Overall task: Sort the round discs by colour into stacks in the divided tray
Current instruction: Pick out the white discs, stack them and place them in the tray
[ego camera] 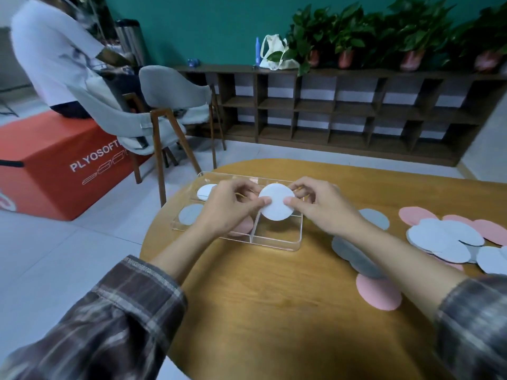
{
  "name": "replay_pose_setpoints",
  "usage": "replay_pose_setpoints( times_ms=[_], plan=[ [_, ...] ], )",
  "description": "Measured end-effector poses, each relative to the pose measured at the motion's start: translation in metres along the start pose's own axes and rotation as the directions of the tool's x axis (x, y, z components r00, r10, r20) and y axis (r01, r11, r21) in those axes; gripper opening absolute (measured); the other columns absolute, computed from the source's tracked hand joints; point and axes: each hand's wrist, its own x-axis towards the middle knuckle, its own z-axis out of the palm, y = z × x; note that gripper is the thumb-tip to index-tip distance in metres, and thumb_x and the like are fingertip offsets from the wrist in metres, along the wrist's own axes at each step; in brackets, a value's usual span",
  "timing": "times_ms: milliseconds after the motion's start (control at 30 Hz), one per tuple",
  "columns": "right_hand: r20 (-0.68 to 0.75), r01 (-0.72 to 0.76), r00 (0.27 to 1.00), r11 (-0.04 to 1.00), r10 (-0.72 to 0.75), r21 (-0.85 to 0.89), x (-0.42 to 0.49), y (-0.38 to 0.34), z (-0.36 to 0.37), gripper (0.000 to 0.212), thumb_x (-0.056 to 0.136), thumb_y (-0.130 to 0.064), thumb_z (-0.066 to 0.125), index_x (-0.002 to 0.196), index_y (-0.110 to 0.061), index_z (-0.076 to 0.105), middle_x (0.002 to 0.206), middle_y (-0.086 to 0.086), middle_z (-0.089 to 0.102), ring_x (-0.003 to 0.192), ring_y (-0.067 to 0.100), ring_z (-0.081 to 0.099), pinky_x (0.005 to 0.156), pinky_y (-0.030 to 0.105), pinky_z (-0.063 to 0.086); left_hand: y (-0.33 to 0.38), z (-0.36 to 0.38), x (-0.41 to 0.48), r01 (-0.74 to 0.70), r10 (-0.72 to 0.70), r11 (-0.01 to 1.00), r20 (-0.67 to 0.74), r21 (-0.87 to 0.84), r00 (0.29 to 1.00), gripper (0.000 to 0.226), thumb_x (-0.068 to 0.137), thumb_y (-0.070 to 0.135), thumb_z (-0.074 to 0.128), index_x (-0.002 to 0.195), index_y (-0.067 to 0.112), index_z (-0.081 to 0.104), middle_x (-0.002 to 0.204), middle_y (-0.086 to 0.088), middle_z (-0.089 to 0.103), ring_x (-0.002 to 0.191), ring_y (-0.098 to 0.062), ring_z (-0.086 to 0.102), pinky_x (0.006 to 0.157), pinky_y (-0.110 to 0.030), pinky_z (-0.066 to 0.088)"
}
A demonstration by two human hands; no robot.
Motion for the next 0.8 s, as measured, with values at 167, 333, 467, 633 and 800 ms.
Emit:
replay_pose_setpoints(
  times_ms=[167,333,467,633,800],
  plan=[
    [0.011,-0.037,0.999,0.999,0.037,-0.001,0.054,0.000,0.031,0.023,0.089,-0.033,0.076,0.110,-0.025,0.070,0.096,-0.006,0.074,0.065,-0.003,0.056,0.067,0.023,0.043,-0.030,-0.020,0.039,0.090,-0.090,0.995,0.013,0.038,0.996,0.019,0.084,0.034,0.086,0.094,0.023,0.074,0.082,0.002,0.076,0.069,-0.002,0.064,0.071,-0.027,0.055],
    [-0.008,-0.086,0.996,0.995,0.086,-0.052,0.090,0.005,0.061,0.023,0.089,-0.036,0.074,0.111,-0.029,0.069,0.091,-0.016,0.067,0.099,0.018,0.065,0.085,0.032,0.051,-0.055,-0.026,0.066,0.169,-0.166,0.978,-0.031,0.119,0.986,0.021,0.087,0.039,0.083,0.097,0.024,0.072,0.085,0.006,0.074,0.056,0.008,0.057,0.052,-0.006,0.039],
    [0.028,-0.116,0.992,0.985,0.121,-0.131,0.102,0.008,0.072,0.023,0.095,-0.036,0.068,0.114,-0.024,0.070,0.100,-0.008,0.068,0.098,0.012,0.054,0.061,0.009,0.030,-0.067,-0.023,0.070,0.163,-0.156,0.963,-0.048,0.216,0.986,0.017,0.091,0.038,0.078,0.093,0.022,0.074,0.084,0.007,0.074,0.069,-0.003,0.063,0.053,-0.004,0.038],
    [0.025,-0.085,0.996,0.985,0.090,-0.147,0.107,0.014,0.081,0.027,0.097,-0.036,0.064,0.112,-0.016,0.076,0.104,0.000,0.073,0.099,0.016,0.055,0.071,0.028,0.037,-0.073,-0.022,0.072,0.141,-0.133,0.938,-0.047,0.317,0.990,0.023,0.094,0.038,0.073,0.083,0.019,0.078,0.084,-0.001,0.075,0.083,-0.017,0.067,0.054,-0.009,0.042],
    [0.014,-0.052,0.998,0.967,0.057,-0.248,0.111,0.019,0.089,0.027,0.095,-0.039,0.068,0.113,-0.021,0.072,0.105,-0.003,0.060,0.105,0.017,0.052,0.083,0.033,0.042,-0.073,-0.011,0.071,0.114,-0.053,0.853,-0.133,0.509,0.990,0.026,0.090,0.047,0.074,0.091,0.021,0.075,0.087,0.004,0.069,0.081,-0.017,0.064,0.057,-0.028,0.043]
  ],
)
